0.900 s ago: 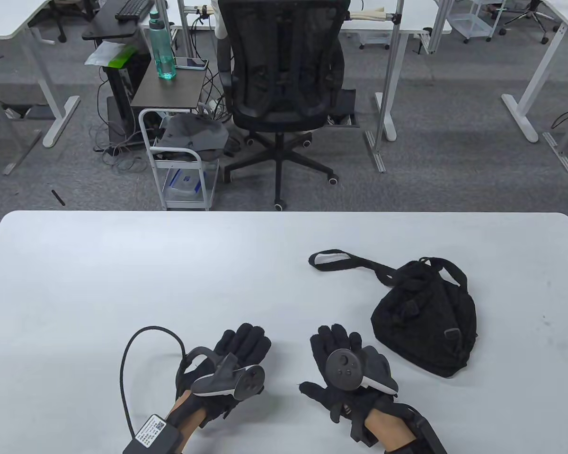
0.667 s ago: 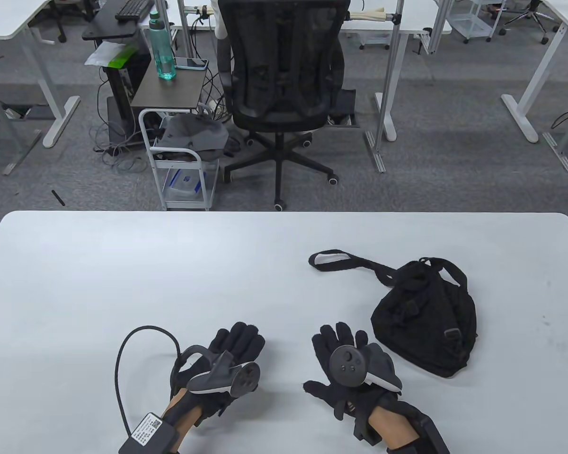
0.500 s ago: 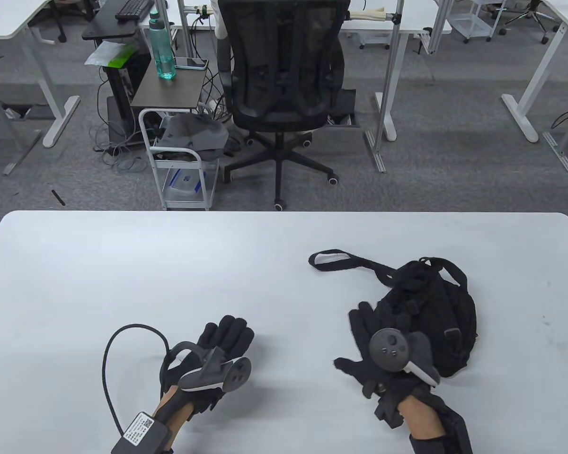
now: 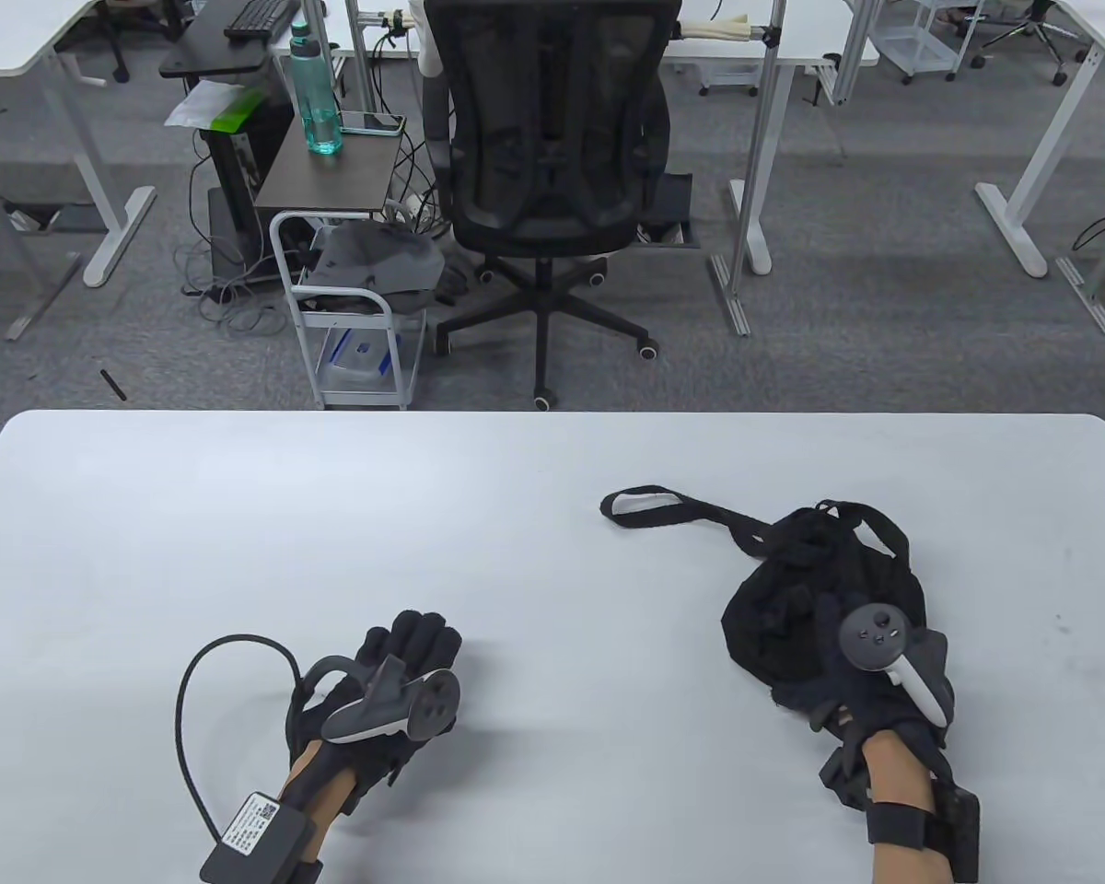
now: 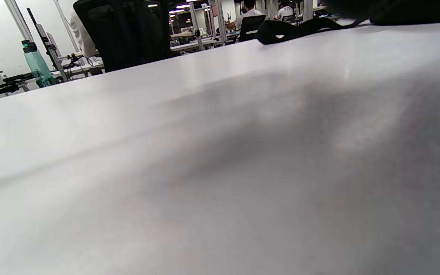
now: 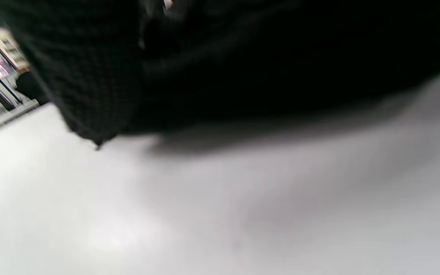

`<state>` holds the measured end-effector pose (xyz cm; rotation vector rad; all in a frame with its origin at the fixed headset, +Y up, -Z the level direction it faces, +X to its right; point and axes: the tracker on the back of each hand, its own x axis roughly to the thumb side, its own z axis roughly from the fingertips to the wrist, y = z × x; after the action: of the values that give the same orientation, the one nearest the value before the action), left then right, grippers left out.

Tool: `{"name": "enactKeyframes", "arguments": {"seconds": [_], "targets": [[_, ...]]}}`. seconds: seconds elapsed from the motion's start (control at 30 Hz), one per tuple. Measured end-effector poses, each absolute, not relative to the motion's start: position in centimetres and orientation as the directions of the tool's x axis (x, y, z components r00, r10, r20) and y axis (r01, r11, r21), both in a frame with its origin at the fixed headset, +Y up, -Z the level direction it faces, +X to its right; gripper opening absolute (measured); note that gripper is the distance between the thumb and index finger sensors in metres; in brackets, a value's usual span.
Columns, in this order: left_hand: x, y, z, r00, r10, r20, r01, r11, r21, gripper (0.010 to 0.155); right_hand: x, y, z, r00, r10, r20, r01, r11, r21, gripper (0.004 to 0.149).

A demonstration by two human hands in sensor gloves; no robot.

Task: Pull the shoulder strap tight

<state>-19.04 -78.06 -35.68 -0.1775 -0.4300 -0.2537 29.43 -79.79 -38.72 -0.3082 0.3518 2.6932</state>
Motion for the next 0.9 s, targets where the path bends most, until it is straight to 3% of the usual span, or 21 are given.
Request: {"name": "enactKeyframes", "arguments": {"seconds": [0.1, 0.2, 0.3, 0.47, 0.73, 0.9], "targets": [[-18.9, -78.0, -35.6, 0.875, -0.212, 0.436, 0.288, 0.95, -0.117, 0.088, 28.8, -80.2, -39.2, -0.927, 0.252, -0.279, -0.314, -0.926, 0.209, 0.102], [-18.8, -78.0, -35.5, 0.873, -0.215, 0.438, 0.294, 0.948, -0.12, 0.088, 28.3, -79.7, -39.7, -0.934, 0.247, -0.26, -0.296, -0.94, 0.172, 0.099], [-19.0, -78.1, -35.5, 0.874, -0.212, 0.436, 0.294, 0.947, -0.129, 0.088, 27.7, -79.9, -40.4, -0.936, 0.2, -0.29, -0.269, -0.938, 0.22, 0.083], [-19.3, -78.5, -35.7, 0.878, -0.212, 0.429, 0.303, 0.94, -0.156, 0.088, 26.7, -79.6, -40.7, -0.947, 0.148, -0.284, -0.197, -0.968, 0.153, 0.063], [-20.2, -78.3, -36.1, 0.895, -0.192, 0.403, 0.28, 0.944, -0.172, 0.088, 27.3, -76.9, -40.4, -0.921, 0.3, -0.251, -0.313, -0.95, 0.012, 0.059], [-20.7, -78.4, -36.4, 0.902, -0.193, 0.387, 0.279, 0.943, -0.18, 0.088, 27.4, -73.0, -40.2, -0.897, 0.379, -0.228, -0.37, -0.925, -0.084, 0.059]]}}
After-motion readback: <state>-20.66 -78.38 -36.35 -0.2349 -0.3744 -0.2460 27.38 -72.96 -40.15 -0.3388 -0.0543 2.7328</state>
